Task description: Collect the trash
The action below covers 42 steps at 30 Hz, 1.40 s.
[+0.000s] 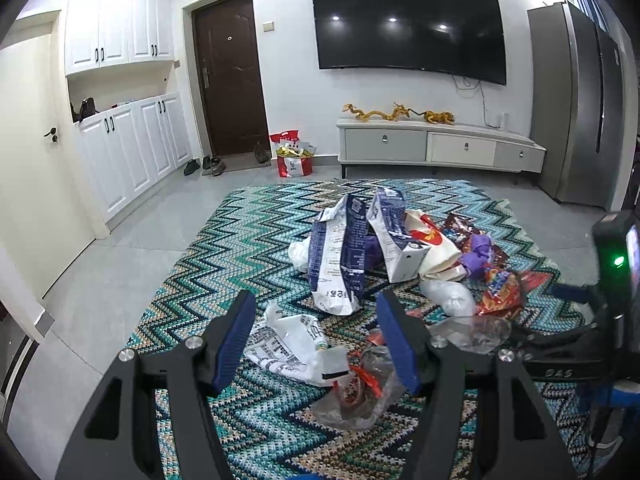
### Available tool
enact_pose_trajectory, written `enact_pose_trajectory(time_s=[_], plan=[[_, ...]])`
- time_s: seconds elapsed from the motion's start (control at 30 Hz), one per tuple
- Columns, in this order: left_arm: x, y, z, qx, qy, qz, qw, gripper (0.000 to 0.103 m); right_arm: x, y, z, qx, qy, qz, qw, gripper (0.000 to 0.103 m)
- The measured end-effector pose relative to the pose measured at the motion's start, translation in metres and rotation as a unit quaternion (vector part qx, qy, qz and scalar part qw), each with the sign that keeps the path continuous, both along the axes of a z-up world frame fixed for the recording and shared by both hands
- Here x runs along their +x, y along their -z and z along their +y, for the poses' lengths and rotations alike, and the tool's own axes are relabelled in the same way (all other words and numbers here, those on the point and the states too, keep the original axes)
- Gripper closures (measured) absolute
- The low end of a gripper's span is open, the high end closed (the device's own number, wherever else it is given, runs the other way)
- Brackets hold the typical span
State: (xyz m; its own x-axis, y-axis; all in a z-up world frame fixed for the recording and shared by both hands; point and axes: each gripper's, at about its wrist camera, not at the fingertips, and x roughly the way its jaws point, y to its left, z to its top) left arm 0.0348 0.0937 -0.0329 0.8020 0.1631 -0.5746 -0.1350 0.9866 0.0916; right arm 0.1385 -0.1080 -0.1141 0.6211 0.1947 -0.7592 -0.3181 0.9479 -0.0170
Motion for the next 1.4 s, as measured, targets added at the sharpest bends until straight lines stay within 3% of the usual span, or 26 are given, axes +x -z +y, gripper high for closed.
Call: enact_pose_trajectory(time_s=[0.27,0.77,1.4], plan=[[-0.01,-0.007,-0.019,0.012,0.017,-0.005,0.9998,0.042,-0.03,-0.025,-0.029,0.001,0.03,-0.043,0.999,0.0],[-0.014,-0.008,-0.039,0.034,0.029,0.001,0.999,0.042,-0.051,-0.041,-0.063,0.031,0.068,-0.07,0.995,0.0],[-0.018,-0.025,-0.06,0.034,0.042,-0.025,0.9982,0.042,-0.078,-0.076,-0.095,0.003,0.101,-0.131,0.986,0.0]])
